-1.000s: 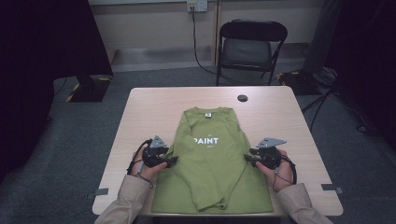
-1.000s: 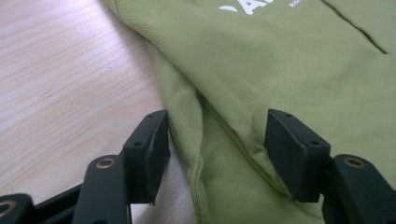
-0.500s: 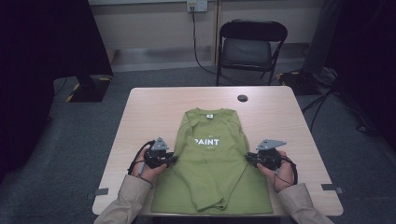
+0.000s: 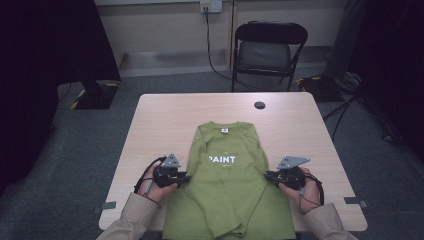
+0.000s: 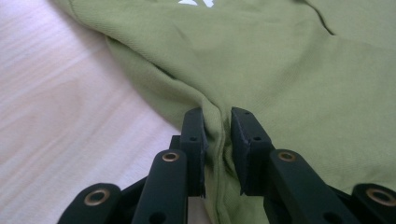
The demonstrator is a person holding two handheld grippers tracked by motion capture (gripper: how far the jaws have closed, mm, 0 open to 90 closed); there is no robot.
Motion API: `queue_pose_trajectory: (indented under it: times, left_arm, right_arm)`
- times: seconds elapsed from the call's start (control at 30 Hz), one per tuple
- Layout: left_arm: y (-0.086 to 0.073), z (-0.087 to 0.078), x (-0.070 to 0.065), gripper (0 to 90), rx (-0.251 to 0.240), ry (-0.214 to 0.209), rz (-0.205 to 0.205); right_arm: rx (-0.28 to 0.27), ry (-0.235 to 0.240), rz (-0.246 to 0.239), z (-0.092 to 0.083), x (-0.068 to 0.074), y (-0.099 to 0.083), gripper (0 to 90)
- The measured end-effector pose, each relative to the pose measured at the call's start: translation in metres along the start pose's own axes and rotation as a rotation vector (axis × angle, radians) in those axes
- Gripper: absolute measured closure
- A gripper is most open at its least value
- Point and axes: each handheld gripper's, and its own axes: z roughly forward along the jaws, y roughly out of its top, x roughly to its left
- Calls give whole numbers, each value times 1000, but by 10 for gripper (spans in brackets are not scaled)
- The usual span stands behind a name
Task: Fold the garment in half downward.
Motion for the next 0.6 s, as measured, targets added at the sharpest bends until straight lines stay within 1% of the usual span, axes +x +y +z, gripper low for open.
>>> queue_pose_trajectory:
  times: [0.13,0.33,0.5,0.6]
  left_arm:
    - [-4,-2,-7,753,-8,-12,7]
    - [-9,-4,-17,750,-18,-31,5]
    - [-12,-7,-27,746,-8,-38,28]
    - [-14,-8,-31,746,-11,-45,25]
  right_arm:
    - [8,7,-7,-6,5,-4,819]
    - [0,25,12,-15,12,-14,818]
    - [-2,40,9,-23,17,-21,816]
    - [-7,46,10,-26,19,-24,814]
